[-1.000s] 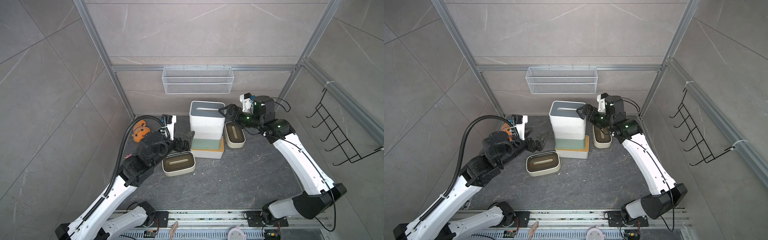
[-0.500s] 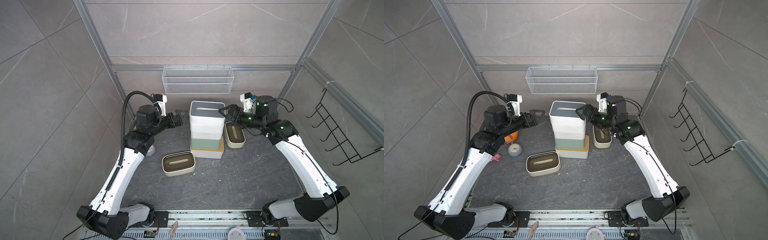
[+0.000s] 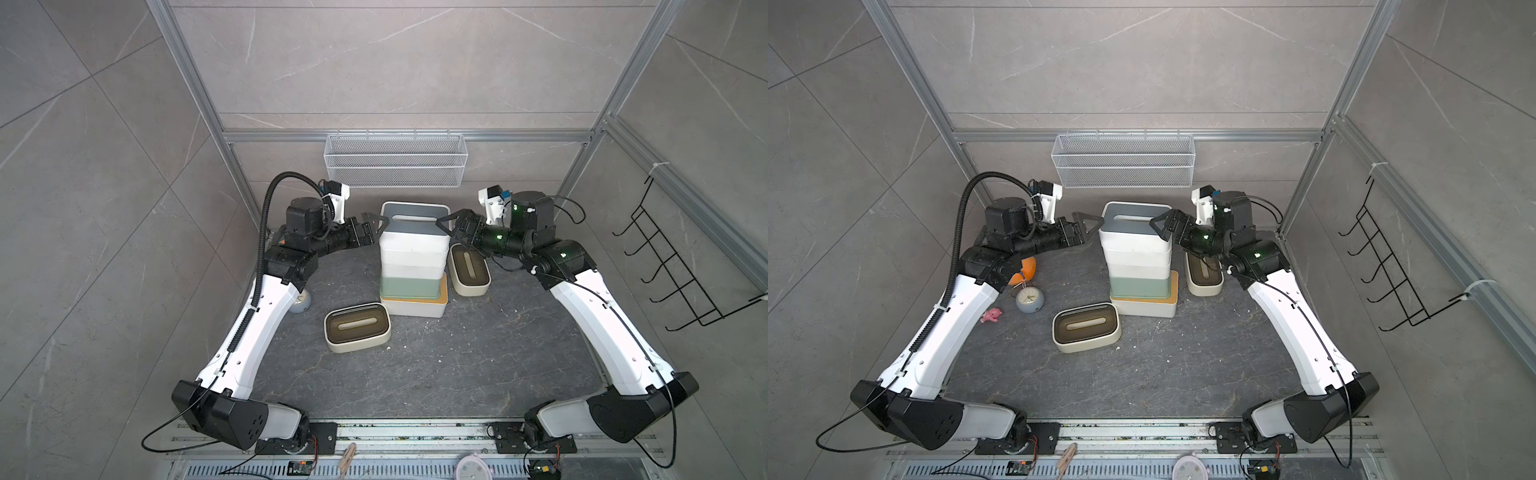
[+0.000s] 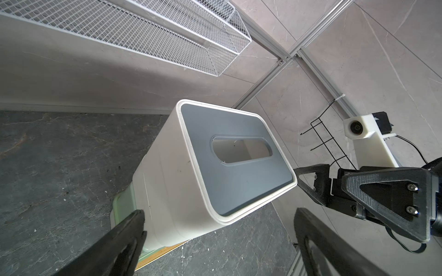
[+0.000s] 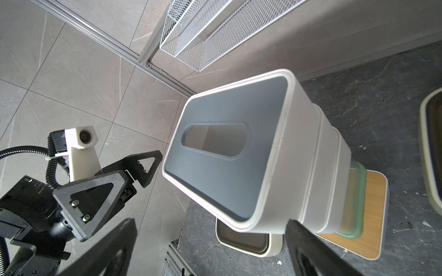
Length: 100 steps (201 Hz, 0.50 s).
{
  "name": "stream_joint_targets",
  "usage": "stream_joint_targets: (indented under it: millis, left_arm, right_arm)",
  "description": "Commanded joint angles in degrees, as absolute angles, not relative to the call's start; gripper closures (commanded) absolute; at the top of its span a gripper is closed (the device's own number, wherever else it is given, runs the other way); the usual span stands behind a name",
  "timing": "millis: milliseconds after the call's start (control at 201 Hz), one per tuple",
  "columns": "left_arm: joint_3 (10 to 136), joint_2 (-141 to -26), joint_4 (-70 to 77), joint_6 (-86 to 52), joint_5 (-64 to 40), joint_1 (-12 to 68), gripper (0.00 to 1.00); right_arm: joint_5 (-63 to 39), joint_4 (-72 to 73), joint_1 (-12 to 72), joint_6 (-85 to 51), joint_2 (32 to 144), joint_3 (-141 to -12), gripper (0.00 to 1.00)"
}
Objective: Stack the tissue boxes
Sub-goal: Place the tissue box at the tissue box.
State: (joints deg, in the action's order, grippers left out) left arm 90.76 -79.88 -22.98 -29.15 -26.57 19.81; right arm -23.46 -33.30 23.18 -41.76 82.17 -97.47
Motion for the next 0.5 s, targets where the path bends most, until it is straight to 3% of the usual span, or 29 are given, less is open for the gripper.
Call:
stream_joint_targets:
  millis: [0, 494]
  left_arm:
    - [92.38, -79.89, -21.69, -29.85, -30.07, 19.69, 0.00]
    - [92.59, -81.80, -19.85, -31.01, -32.04, 21.18, 0.00]
  right_arm:
    - [-24.31, -33.58, 23.37, -41.54, 82.53, -97.79, 0.00]
    - [-24.43, -33.16, 23.38, -42.25, 82.94, -97.85, 0.00]
